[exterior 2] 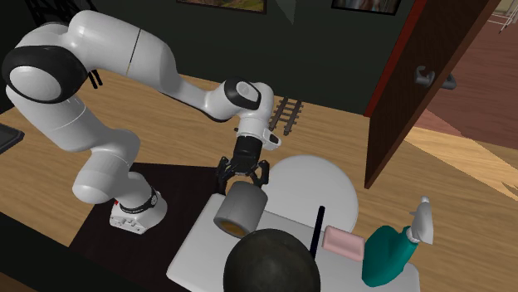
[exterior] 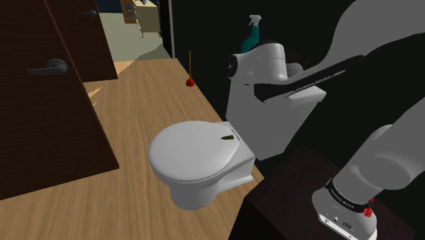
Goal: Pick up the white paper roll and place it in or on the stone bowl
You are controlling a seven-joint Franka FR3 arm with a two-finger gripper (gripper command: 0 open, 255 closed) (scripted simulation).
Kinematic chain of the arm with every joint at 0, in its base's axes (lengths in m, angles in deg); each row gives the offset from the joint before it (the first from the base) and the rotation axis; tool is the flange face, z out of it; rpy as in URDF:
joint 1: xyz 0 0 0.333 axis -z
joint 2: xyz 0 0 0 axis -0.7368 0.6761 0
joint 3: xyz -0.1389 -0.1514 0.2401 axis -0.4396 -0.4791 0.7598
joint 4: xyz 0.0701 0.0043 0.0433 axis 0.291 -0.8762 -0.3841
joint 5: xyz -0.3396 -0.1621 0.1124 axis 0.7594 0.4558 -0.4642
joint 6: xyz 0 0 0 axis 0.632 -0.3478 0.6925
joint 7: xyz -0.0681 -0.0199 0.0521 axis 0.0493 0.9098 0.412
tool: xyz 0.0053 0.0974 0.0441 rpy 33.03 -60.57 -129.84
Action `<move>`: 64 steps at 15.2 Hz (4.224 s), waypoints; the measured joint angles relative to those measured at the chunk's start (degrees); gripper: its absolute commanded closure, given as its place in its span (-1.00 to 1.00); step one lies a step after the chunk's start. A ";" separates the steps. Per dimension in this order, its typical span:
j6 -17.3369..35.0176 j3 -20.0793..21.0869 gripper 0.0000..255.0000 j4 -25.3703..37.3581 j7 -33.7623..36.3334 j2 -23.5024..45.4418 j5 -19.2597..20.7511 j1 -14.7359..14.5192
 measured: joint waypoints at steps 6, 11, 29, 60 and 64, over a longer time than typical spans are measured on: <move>-0.03 0.00 1.00 0.01 0.01 -0.02 0.01 0.00; -0.06 0.01 1.00 0.03 0.02 -0.03 0.02 0.00; -5.59 -0.08 1.00 6.43 -10.31 -5.33 0.72 -0.09; 6.23 -10.61 1.00 18.25 -22.35 1.34 11.91 8.10; 7.33 -10.75 1.00 16.66 -20.18 2.17 12.04 8.21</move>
